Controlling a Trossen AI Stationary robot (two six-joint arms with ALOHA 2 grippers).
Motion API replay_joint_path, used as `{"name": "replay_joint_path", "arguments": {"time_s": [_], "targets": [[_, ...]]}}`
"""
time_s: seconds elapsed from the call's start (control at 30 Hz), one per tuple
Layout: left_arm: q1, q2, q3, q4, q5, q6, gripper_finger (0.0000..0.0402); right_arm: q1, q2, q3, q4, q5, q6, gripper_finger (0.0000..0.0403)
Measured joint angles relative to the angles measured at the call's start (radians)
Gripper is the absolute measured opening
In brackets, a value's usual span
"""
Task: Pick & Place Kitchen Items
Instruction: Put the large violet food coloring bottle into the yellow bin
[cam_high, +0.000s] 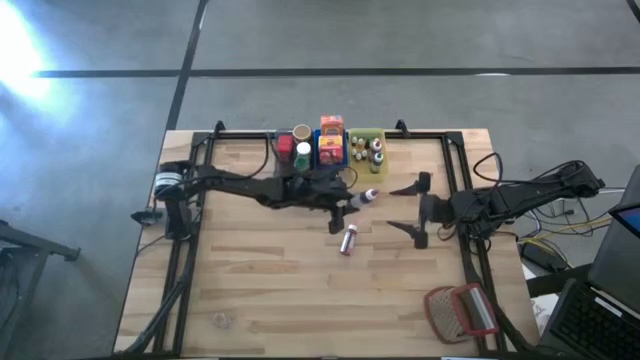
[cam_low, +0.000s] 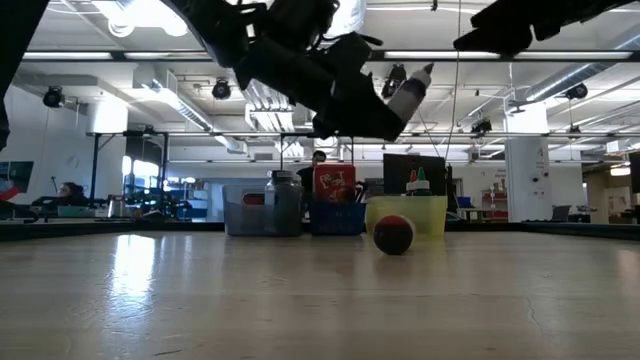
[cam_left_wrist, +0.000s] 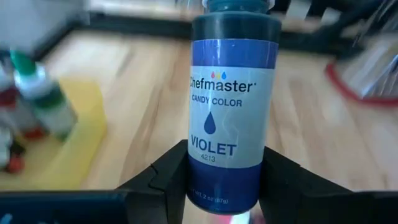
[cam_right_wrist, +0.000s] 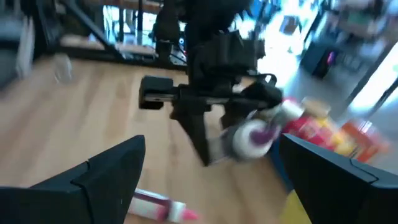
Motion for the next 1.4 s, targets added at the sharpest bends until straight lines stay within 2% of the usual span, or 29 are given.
{"name": "replay_joint_path", "arguments": {"time_s": [0.13, 0.27, 0.57, 0.67, 0.83, 0.93, 1.13, 1.4], "targets": [[0.000, 0.000, -0.041, 0.156, 0.002, 0.002, 0.0156, 0.000, 0.000, 0.000, -0.004, -0.029, 0.216, 0.0364], [0.000, 0.000, -0.052, 0.194, 0.002, -0.027, 0.0156, 0.001, -0.001, 0.002, 0.026, -0.056, 0.250, 0.0364], [0.002, 0.000, -0.060, 0.161, 0.015, -0.067, 0.0157, -0.002, 0.020, 0.081, 0.030, -0.069, 0.237, 0.0364], [0.006, -0.001, -0.052, 0.108, 0.030, -0.081, 0.0157, -0.019, 0.056, 0.169, -0.086, -0.070, 0.297, 0.0364], [0.006, -0.004, -0.032, -0.033, 0.079, -0.084, 0.0157, -0.099, 0.165, 0.348, -0.426, -0.070, 0.400, 0.0363], [0.006, -0.004, -0.031, -0.065, 0.087, -0.075, 0.0157, -0.142, 0.241, 0.423, -0.568, -0.070, 0.436, 0.0363], [0.006, -0.013, -0.030, -0.065, 0.127, -0.055, 0.0158, -0.198, 0.366, 0.475, -0.655, -0.072, 0.432, 0.0363], [0.004, -0.023, -0.029, -0.104, 0.166, 0.010, 0.0158, -0.242, 0.469, 0.532, -0.649, -0.203, 0.413, 0.0363]]}}
